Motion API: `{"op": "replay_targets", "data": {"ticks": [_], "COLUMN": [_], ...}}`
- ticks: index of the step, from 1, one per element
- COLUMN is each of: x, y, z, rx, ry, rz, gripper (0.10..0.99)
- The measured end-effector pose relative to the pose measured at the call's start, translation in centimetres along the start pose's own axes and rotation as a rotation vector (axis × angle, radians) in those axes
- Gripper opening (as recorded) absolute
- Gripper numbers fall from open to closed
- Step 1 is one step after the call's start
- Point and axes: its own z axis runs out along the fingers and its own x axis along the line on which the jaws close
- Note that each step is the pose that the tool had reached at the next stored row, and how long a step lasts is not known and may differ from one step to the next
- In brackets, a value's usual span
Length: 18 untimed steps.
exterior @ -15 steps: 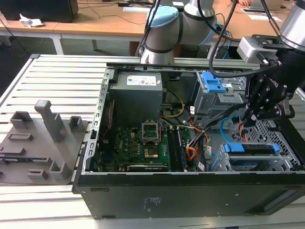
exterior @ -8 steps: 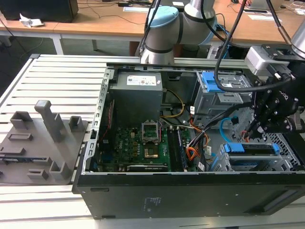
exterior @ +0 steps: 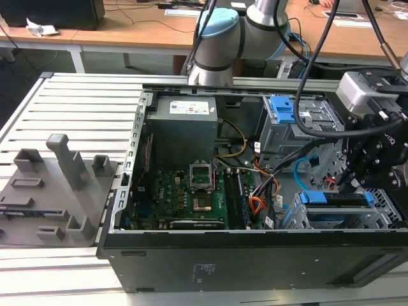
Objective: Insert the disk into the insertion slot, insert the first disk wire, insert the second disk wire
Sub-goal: 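Insert the first disk wire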
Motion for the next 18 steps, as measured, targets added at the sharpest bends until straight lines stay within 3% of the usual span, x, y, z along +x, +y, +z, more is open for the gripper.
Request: {"op": "replay_targets", "data": {"ticks": [2,6,18], "x": [0.19,0.19,0.24], "y": [-0.22,-0.49,-0.9], "z": [0.1,0.25,1.12], "rx": [0.0,-0.001,-0.001], "ry": [-0.0011,-0.0112,-0.0114], "rz": [0.0,0.0,-0.001], "gripper": [0.161,0.161,0.161]}}
